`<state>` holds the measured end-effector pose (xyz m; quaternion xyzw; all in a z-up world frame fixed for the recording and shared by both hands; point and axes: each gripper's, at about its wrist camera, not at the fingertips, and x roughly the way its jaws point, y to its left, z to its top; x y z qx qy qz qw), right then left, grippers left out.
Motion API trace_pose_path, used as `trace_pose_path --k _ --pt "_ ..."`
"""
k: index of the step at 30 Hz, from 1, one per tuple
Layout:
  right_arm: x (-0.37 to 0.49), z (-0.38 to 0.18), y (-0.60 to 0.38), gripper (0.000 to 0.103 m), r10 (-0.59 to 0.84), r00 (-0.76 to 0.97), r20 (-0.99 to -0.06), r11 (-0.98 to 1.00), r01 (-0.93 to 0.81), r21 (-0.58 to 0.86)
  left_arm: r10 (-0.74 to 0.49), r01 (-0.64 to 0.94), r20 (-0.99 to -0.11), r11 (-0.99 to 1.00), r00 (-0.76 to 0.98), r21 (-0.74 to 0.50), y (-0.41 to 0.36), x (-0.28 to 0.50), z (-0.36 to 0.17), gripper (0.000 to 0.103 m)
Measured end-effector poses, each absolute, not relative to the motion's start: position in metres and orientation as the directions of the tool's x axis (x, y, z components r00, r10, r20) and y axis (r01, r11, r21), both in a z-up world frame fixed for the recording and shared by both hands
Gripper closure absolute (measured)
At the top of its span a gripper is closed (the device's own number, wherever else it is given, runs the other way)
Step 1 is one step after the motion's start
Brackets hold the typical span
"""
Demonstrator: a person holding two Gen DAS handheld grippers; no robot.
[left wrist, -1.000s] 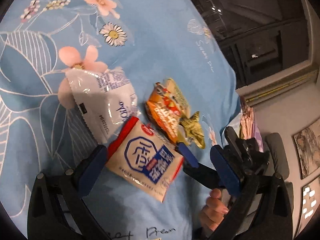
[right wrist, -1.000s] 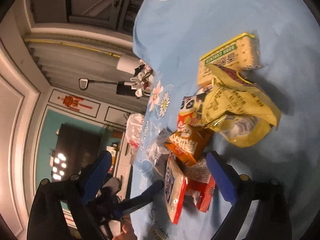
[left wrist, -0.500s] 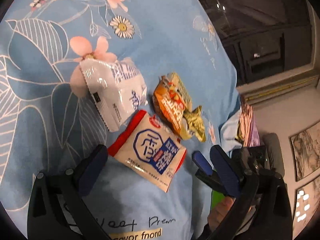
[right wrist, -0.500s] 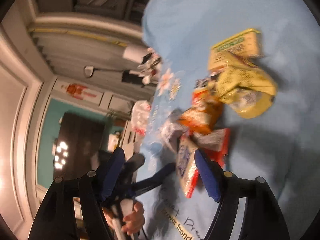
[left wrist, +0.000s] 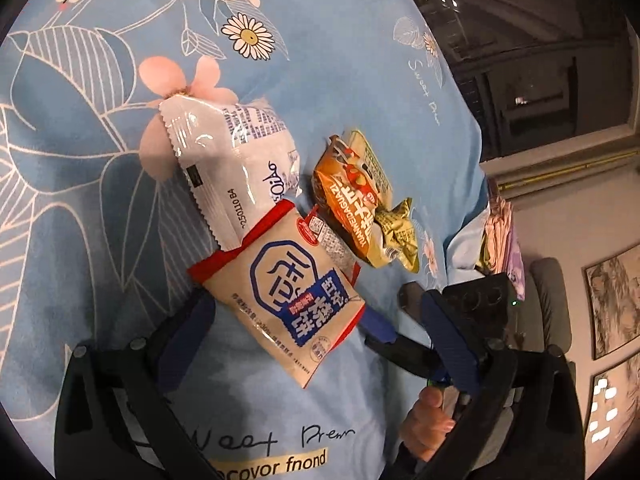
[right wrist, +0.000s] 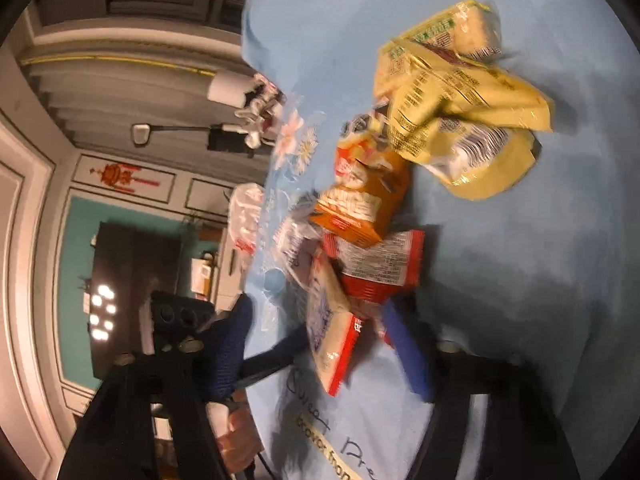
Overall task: Organize snacks
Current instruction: 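Move the left gripper back to the pile and close on the biscuit bag, then carry the white-and-red biscuit bag in the left gripper into the box and release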
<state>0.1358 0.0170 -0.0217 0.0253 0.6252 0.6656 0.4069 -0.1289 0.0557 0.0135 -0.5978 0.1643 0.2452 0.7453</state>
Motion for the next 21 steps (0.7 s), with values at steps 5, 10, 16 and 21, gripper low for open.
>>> trace_pose_path --k 5,10,16,21 --pt "0.131 -0.024 0.016 0.042 0.525 -0.698 -0.487 0.138 -0.494 0.858 0.201 -0.558 -0.527 0.158 0.826 -0.815 0.053 -0.134 0.014 0.005" --pt "0.12 -0.025 0.009 0.042 0.519 -0.706 -0.482 0.126 -0.494 0.86 0.22 -0.559 -0.528 0.116 0.82 -0.821 0.058 -0.149 0.008 0.025" --pt "0.1 -0.025 0.015 0.044 0.52 -0.678 -0.52 0.098 -0.558 0.824 0.217 -0.572 -0.538 0.15 0.815 -0.806 0.053 -0.151 0.007 0.033" --pt "0.101 -0.031 0.018 0.068 0.533 -0.632 -0.562 0.134 -0.594 0.794 0.267 -0.612 -0.561 0.171 0.783 -0.772 0.048 -0.147 0.007 0.046"
